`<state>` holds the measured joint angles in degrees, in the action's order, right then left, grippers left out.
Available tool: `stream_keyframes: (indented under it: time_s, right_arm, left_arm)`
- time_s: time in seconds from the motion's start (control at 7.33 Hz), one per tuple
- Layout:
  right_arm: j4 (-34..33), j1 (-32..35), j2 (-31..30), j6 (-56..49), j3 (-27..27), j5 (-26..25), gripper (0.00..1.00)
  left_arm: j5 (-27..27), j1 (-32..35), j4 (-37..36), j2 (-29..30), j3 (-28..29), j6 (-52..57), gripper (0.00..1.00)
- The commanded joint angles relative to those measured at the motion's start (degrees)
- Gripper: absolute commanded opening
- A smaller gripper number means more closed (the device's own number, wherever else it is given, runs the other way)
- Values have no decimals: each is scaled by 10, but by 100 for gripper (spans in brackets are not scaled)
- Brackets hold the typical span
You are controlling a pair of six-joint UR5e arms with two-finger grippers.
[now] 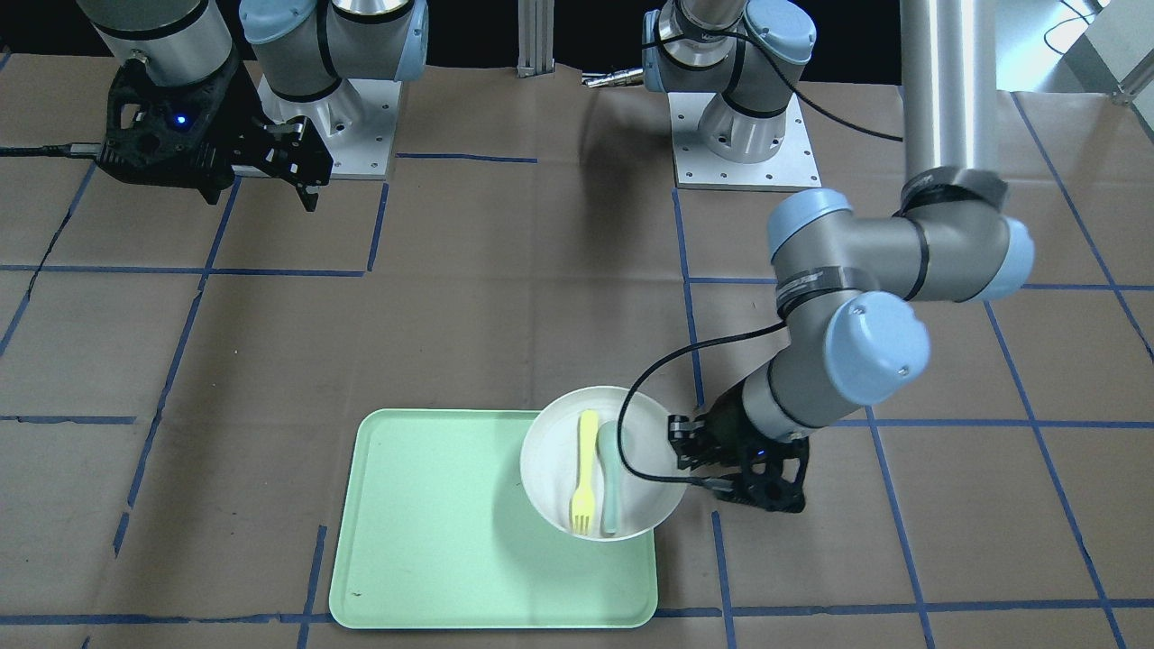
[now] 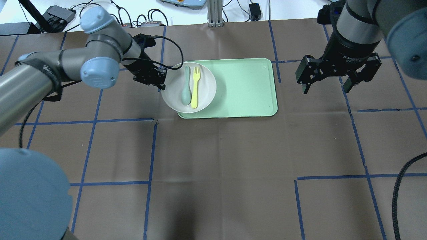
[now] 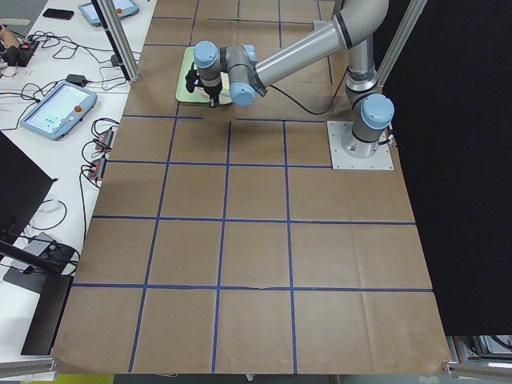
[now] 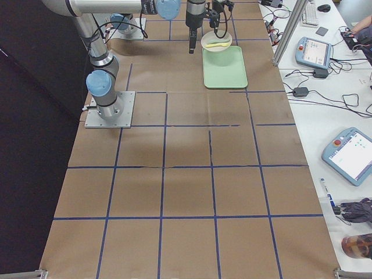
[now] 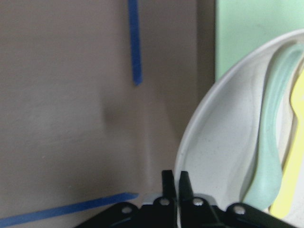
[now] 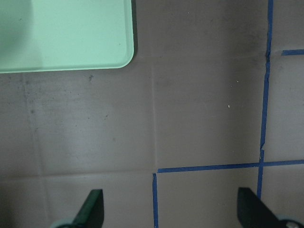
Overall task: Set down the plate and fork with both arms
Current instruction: 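Slide the plate with the left gripper onto the light-green tray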
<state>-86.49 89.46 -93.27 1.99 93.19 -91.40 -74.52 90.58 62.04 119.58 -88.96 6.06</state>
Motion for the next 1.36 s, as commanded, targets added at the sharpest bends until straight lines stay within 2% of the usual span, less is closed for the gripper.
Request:
stream_keyframes:
  time_s: [0.0,0.14,0.27,0.41,0.55,0.68,0.95,1.09,1.23]
  right_arm:
    - [-2,0,-1,0,10,2,100]
    - [-3,0,0,0,10,3,100]
    - [-3,0,0,0,11,3,100]
    - [-3,0,0,-1,11,3,100]
    - [-3,0,0,-1,11,3,100]
    - [-3,0,0,-1,11,3,100]
    - [-3,-1,0,-1,11,3,100]
    - [-3,-1,1,-1,10,3,100]
    - [-5,1,2,-4,9,2,100]
  left_arm:
    - [-4,70,2,102,118,-74,0]
    - [-3,76,3,124,141,-96,0]
    - [-3,77,4,125,137,-108,2]
    - [-3,76,4,123,132,-108,24]
    - [-4,73,9,120,131,-118,76]
    - [-5,74,32,107,132,-149,99]
    - [-26,65,111,45,132,-143,99]
    - [-77,65,166,-5,132,-122,99]
    - [-97,64,223,-45,133,-84,99]
